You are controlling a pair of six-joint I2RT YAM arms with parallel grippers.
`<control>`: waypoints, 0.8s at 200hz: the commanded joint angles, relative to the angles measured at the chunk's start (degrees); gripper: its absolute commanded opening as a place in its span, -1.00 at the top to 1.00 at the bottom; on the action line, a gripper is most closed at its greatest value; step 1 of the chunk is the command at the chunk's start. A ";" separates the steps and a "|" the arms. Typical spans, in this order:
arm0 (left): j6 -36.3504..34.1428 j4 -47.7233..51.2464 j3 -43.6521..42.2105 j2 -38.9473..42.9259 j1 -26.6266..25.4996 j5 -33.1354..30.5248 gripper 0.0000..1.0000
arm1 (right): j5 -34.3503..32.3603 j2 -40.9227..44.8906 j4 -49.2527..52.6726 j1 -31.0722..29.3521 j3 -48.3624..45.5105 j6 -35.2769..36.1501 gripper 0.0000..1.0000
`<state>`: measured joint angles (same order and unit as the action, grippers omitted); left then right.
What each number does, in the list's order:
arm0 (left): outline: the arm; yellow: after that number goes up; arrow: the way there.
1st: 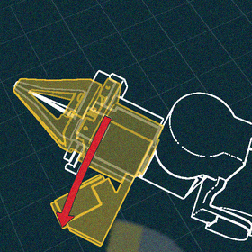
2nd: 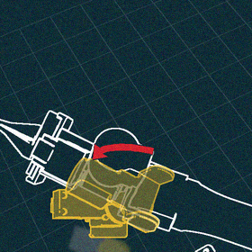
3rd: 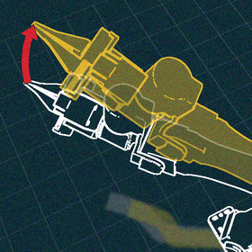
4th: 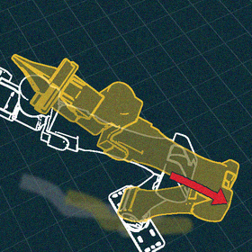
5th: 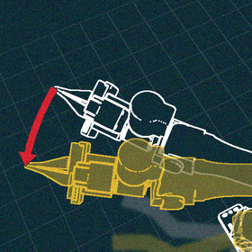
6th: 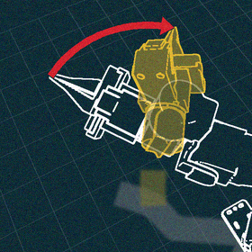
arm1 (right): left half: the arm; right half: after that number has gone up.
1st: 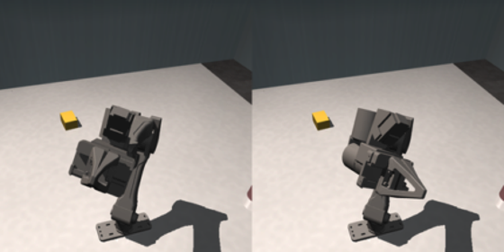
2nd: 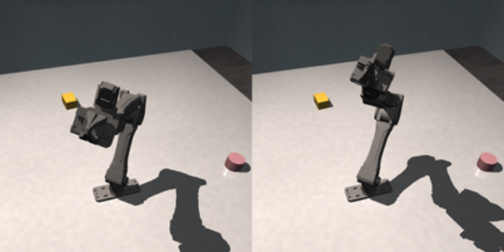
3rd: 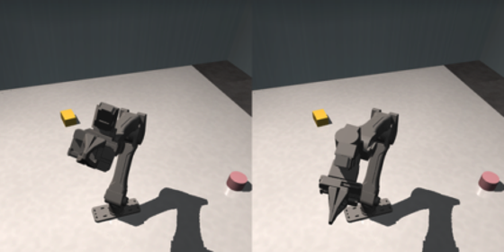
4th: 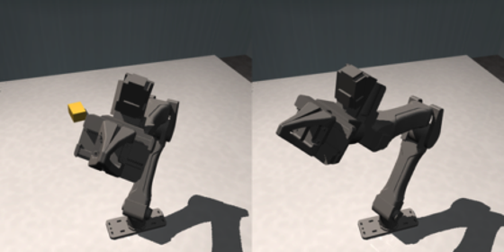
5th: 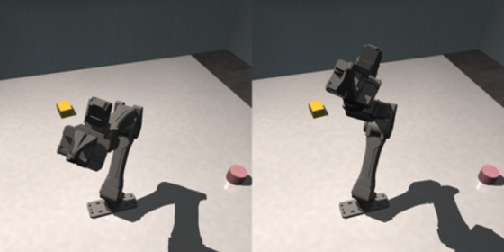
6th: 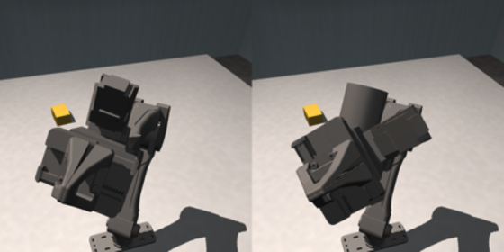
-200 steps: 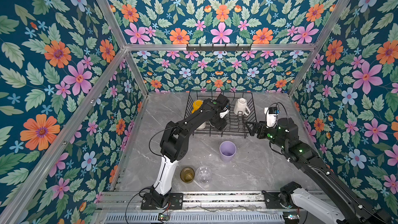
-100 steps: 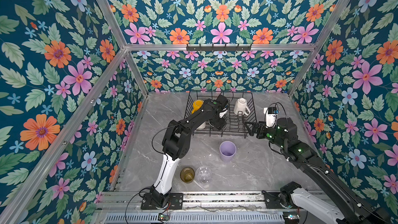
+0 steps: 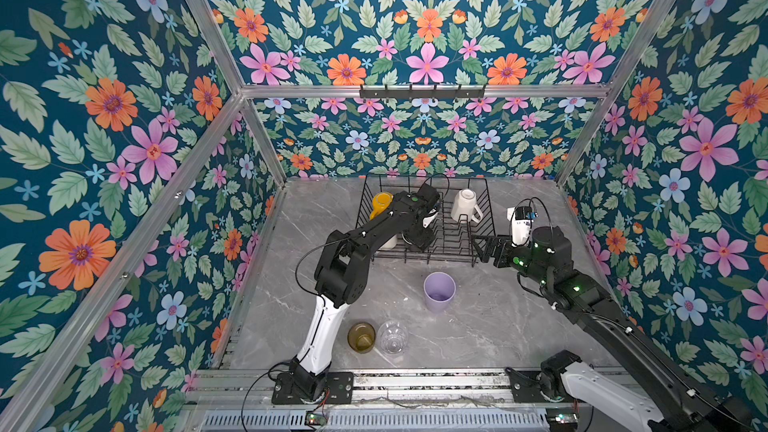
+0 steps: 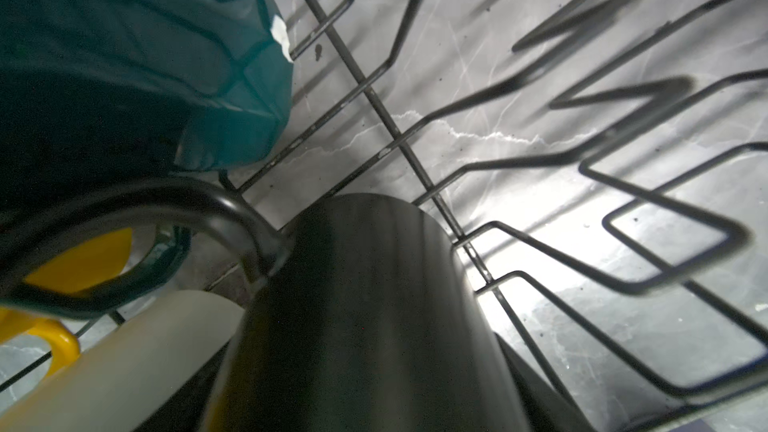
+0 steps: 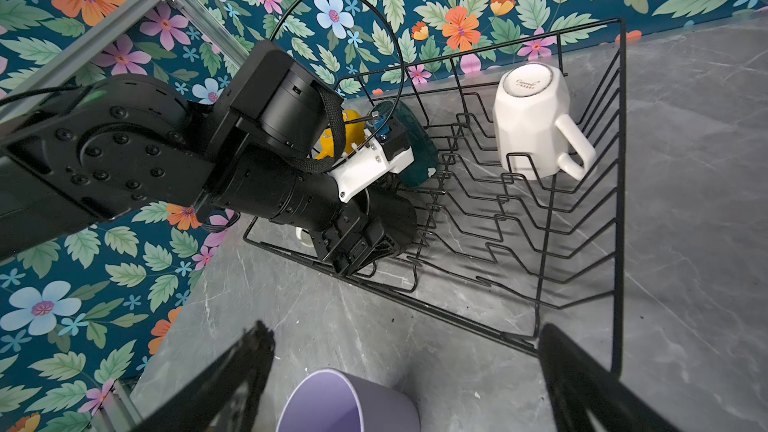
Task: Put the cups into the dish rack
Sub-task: 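Lower the black mug upside down into the rack beside the dark green mug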
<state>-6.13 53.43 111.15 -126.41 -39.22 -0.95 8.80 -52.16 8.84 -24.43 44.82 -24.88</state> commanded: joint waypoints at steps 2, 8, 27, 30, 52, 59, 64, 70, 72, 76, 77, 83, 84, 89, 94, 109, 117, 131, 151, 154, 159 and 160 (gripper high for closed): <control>-0.68 1.16 -0.06 0.89 0.02 0.18 -0.72 | 0.16 -0.22 -1.40 -0.04 0.09 -0.16 -0.97; -0.72 1.07 -0.06 0.98 0.07 0.24 -0.74 | 0.18 -0.22 -1.38 -0.02 0.09 -0.16 -0.97; -0.72 0.73 -0.06 1.09 0.11 0.51 -0.84 | 0.26 -0.36 -1.38 -0.01 0.09 -0.15 -0.97; -0.57 0.65 -0.06 1.18 0.11 0.53 -0.85 | 0.26 -0.39 -1.37 -0.09 0.09 -0.16 -0.97; -0.54 0.32 -0.10 1.46 0.16 0.34 -0.94 | 0.41 -0.55 -1.38 -0.04 0.23 -0.16 -0.97; -0.54 0.27 -0.15 1.61 0.20 0.40 -0.95 | 0.43 -0.57 -1.39 -0.02 0.27 -0.16 -0.97; -0.57 0.29 -0.14 1.69 0.20 0.42 -0.96 | 0.43 -0.57 -1.39 -0.01 0.27 -0.14 -0.97; -0.54 0.19 -0.15 1.76 0.20 0.34 -0.96 | 0.45 -0.65 -1.39 -0.02 0.27 -0.16 -0.97; -0.55 0.19 -0.15 1.84 0.20 0.34 -0.96 | 0.50 -0.70 -1.37 -0.06 0.27 -0.16 -0.97; -0.55 0.18 -0.14 1.85 0.20 0.26 -0.97 | 0.52 -0.67 -1.41 -0.06 0.27 -0.16 -0.97; -0.50 0.18 -0.14 1.90 0.20 0.21 -0.96 | 0.52 -0.71 -1.43 -0.03 0.31 -0.16 -0.97; -0.42 0.03 -0.26 2.08 0.20 0.12 -0.97 | 0.52 -0.75 -1.29 -0.07 0.36 -0.16 -0.97; -0.40 -0.02 -0.25 2.15 0.20 0.09 -0.97 | 0.52 -0.75 -1.29 -0.04 0.36 -0.16 -0.97; -0.34 -0.22 -0.45 2.39 0.22 0.07 -0.97 | 0.52 -0.83 -1.25 -0.09 0.36 -0.16 -0.97; -0.30 -0.38 -0.58 2.73 0.28 0.15 -0.97 | 0.52 -0.88 -1.21 -0.02 0.44 -0.16 -0.96; -0.13 -1.35 -1.40 4.01 0.29 0.86 -0.98 | 0.39 -1.23 -0.49 -0.06 0.77 0.01 -0.95; -0.03 -2.23 -1.95 4.98 0.37 0.95 -0.99 | 0.13 -1.43 0.23 -0.02 1.09 0.18 -0.94; 0.37 -4.04 -3.27 7.14 0.44 0.84 -0.99 | -0.40 -1.89 1.89 -0.01 1.73 0.46 -0.91; 0.90 -8.15 -5.96 10.94 0.63 0.70 -1.00 | -0.55 -3.13 5.21 -0.02 3.01 1.10 -0.87; 0.91 -8.76 -6.43 11.57 0.64 0.69 -0.99 | -0.56 -3.39 5.81 -0.05 3.19 1.21 -0.86; 0.94 -9.77 -7.20 12.58 0.64 0.69 -0.99 | -0.42 -3.82 6.67 -0.06 3.53 1.37 -0.84; 0.94 -9.98 -7.37 12.81 0.64 0.64 -0.99 | -0.37 -4.00 6.97 -0.09 3.66 1.47 -0.84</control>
<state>-5.93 49.10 106.15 -117.45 -38.74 -0.32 8.80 -54.76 11.40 -24.43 47.05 -24.75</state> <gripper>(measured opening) 0.997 0.937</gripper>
